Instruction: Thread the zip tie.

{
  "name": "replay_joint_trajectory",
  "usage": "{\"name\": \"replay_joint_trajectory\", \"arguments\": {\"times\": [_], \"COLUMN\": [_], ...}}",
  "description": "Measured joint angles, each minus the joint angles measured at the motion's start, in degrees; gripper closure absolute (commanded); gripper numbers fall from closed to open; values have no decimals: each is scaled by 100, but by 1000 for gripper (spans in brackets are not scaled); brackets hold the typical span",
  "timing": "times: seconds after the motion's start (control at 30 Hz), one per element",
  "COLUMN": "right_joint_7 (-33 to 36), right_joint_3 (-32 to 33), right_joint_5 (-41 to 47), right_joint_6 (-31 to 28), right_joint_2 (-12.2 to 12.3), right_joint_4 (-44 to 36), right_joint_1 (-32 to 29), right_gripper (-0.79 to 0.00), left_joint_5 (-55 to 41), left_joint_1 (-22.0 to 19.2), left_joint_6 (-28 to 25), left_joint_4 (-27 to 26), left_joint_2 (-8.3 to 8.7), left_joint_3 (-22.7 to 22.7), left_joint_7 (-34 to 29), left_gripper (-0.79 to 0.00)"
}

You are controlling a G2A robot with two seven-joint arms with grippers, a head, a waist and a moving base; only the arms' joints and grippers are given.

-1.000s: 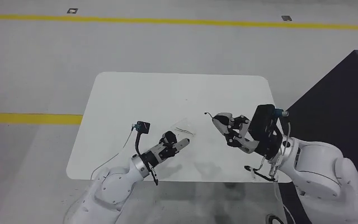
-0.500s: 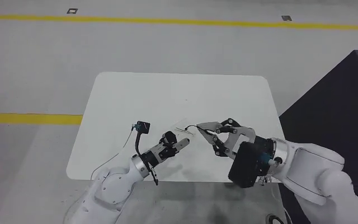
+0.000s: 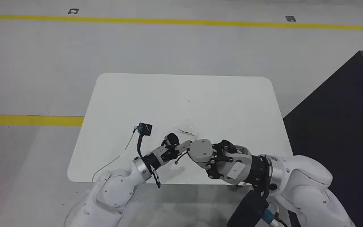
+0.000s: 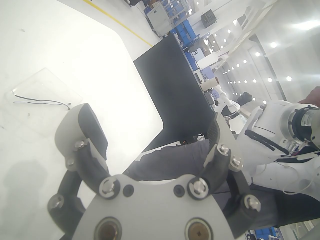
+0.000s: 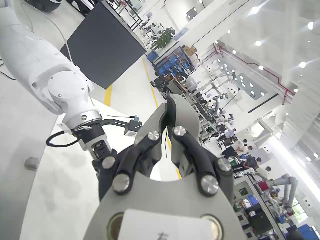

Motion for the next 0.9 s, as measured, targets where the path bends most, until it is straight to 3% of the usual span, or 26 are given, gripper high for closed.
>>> {"name": "replay_joint_trajectory", "arguments": {"times": [0.17, 0.33, 0.47, 0.6, 0.7, 0.9], "right_joint_7": [-173, -1098, -1735, -1698, -1391, -1099], "right_joint_3": [63, 483, 741, 613, 345, -205], "right_joint_5": [189, -78, -520, -1564, -2278, -2227], "right_joint_6": [52, 379, 812, 1183, 1106, 581], "right_joint_2": [-8, 5, 21, 38, 42, -11], "right_joint_4": [11, -2, -1, -1, -1, -1], "right_joint_1": [55, 393, 326, 304, 473, 1207], "right_gripper": [0, 0, 0, 0, 0, 0], "left_joint_5": [0, 0, 0, 0, 0, 0], "left_joint_1": [0, 0, 0, 0, 0, 0], "left_joint_6": [0, 0, 0, 0, 0, 0], "left_joint_4": [0, 0, 0, 0, 0, 0], "left_joint_2": [0, 0, 0, 0, 0, 0], "left_joint_3": [0, 0, 0, 0, 0, 0], "left_joint_7": [0, 0, 0, 0, 0, 0], "left_gripper": [-785, -785, -785, -785, -785, -785]}}
